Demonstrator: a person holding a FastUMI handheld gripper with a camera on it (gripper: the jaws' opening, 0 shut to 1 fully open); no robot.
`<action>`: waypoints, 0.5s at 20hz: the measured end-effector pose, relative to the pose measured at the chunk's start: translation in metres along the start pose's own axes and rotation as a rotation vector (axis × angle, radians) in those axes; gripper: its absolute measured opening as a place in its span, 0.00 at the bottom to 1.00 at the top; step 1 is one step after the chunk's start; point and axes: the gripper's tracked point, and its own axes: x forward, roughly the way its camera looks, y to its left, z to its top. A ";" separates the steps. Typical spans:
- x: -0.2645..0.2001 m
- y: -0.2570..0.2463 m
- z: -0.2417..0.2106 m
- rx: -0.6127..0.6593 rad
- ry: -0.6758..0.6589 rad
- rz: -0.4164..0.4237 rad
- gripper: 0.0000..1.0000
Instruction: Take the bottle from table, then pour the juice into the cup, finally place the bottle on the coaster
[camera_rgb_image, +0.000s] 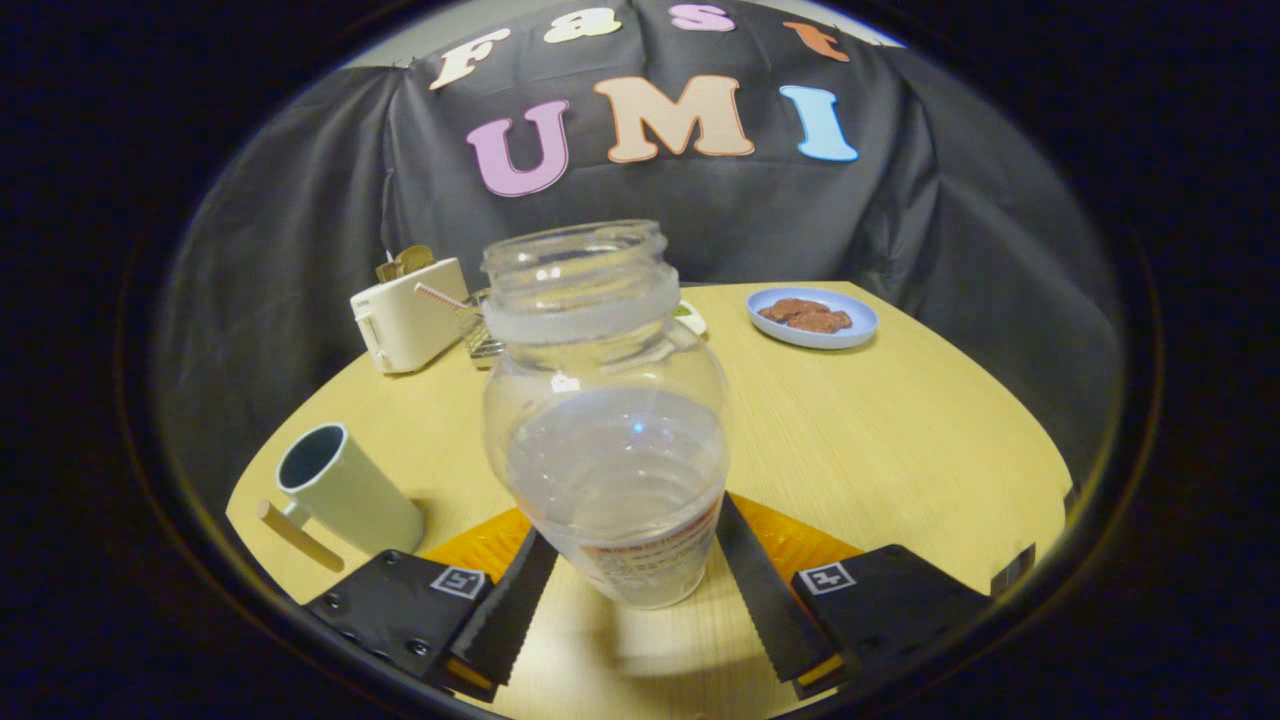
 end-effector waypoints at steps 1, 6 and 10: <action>0.000 0.001 0.001 0.004 -0.001 -0.001 0.93; 0.000 -0.002 0.002 -0.025 0.007 -0.034 0.84; -0.002 -0.005 0.002 -0.037 0.023 -0.058 0.84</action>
